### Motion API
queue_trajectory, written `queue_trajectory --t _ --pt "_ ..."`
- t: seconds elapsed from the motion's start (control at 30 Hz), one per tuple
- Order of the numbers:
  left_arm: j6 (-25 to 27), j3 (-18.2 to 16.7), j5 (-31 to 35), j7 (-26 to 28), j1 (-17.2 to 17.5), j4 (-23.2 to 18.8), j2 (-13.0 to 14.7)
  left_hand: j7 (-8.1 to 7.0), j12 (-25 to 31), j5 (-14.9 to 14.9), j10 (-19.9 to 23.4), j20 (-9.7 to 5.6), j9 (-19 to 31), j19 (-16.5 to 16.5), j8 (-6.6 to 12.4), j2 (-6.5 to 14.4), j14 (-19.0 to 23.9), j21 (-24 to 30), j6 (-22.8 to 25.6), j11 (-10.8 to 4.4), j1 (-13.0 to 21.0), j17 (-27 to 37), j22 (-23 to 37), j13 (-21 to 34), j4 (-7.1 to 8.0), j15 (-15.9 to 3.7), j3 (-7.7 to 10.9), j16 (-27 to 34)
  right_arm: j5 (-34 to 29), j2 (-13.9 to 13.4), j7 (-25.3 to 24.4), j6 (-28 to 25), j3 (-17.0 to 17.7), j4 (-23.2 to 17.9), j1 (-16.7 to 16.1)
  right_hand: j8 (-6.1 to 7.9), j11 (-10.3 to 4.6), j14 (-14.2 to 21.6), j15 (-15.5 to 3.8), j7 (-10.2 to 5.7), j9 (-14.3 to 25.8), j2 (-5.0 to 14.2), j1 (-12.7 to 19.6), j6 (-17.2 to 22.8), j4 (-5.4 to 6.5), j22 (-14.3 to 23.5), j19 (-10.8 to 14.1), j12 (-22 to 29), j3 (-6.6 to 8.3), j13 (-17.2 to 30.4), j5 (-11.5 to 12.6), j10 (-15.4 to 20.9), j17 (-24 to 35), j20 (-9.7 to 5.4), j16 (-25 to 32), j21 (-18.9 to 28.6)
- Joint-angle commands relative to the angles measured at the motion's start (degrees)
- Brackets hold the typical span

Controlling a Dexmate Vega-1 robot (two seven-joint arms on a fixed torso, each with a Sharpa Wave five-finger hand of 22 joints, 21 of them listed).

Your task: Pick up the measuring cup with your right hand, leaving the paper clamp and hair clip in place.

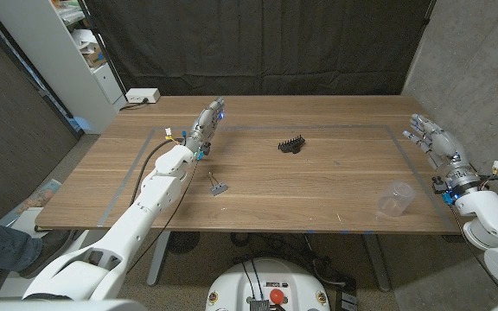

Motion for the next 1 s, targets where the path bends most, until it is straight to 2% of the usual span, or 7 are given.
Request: queue_trajectory --t 0.03,0.6,1.0 --pt "-0.1 0.2 0.1 0.2 -0.2 -0.2 -0.2 0.27 0.3 -0.1 -0.4 0.3 0.2 -1.2 0.32 0.7 -0.7 -0.2 -0.2 -0.15 0.2 0.1 0.1 0.1 -0.25 -0.02 0.17 0.3 -0.6 0.9 -0.1 -0.7 1.7 -0.7 -1.9 0.26 0.05 0.8 -0.02 0.09 0.2 0.43 0.2 0.3 -0.29 0.3 0.7 0.3 -0.06 0.0 0.2 0.8 0.1 0.07 0.3 0.4" --pt "-0.4 0.9 0.7 -0.2 -1.6 1.5 -1.1 0.28 0.3 -0.1 -0.4 0.38 0.2 -1.3 0.31 0.8 -0.8 -0.4 -0.2 -0.06 0.2 0.1 0.1 0.1 -0.35 -0.03 0.11 0.3 -1.4 3.2 -0.6 -1.3 4.9 -2.3 -5.4 0.28 -0.03 0.9 0.0 -0.14 0.2 0.09 0.9 0.4 -0.85 0.3 0.7 0.2 0.02 0.0 0.3 0.7 -0.1 0.07 0.2 0.3" --pt "-0.1 1.2 1.1 -0.6 -2.2 1.9 -1.2 0.2 0.3 -0.1 -0.5 0.41 0.2 -1.3 0.34 0.9 -0.7 -0.6 -0.1 -0.12 0.2 0.1 0.1 0.1 -0.42 0.0 0.07 0.3 -1.9 4.7 -0.4 -1.1 5.3 -2.8 -6.5 0.26 -0.01 1.0 -0.02 -0.24 0.2 -0.18 1.2 0.4 -1.11 0.3 0.7 0.2 0.0 0.0 0.3 0.8 -0.2 0.11 0.1 0.3"
